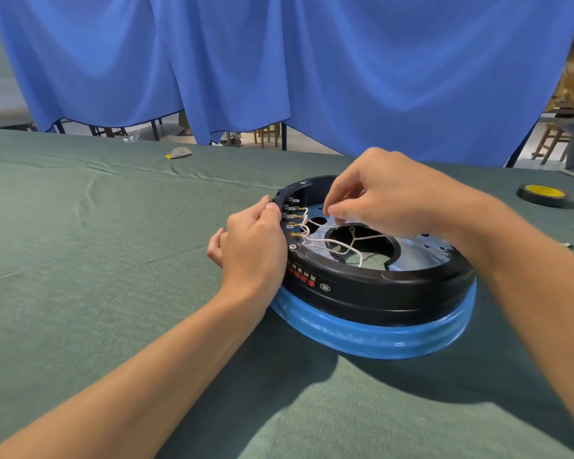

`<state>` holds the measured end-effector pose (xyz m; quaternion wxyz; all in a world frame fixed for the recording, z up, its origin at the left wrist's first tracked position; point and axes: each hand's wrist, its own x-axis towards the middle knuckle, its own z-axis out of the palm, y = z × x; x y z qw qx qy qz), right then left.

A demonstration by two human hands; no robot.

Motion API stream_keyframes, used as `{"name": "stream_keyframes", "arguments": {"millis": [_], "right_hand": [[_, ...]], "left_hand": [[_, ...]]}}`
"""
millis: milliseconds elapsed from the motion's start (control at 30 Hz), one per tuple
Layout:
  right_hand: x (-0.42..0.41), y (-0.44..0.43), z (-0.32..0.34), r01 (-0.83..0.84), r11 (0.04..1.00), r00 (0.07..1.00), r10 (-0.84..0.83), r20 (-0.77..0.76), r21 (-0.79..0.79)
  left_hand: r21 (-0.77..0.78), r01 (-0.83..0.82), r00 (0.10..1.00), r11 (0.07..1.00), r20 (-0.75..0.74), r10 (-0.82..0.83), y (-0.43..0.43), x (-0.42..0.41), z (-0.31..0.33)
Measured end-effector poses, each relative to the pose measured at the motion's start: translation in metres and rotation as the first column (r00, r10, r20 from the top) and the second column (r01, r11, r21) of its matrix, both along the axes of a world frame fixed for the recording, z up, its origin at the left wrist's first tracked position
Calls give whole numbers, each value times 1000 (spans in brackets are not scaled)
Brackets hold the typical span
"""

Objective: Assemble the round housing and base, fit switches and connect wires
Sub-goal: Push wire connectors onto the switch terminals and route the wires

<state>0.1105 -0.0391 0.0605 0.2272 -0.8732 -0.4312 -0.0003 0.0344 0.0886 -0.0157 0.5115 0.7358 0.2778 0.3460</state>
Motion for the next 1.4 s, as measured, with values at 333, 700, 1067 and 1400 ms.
{"name": "stream_keyframes", "arguments": {"millis": [333,700,1067,1400], "right_hand": [[-14,21,-18,-26,998,994,31,105,-48],[-19,21,-17,-16,997,995,23,96,-72],[3,-30,3,118,984,975,-141,173,133],[30,-147,-52,356,927,899,-374,229,118]], "left_hand": [[0,-13,1000,1000,5,13,1,1,-2],[13,2,1000,1000,11,-2,4,3,-4],[342,99,969,935,179,-168,-5,-15,11],[861,218,956,459,-93,-279,-36,-25,7]]}}
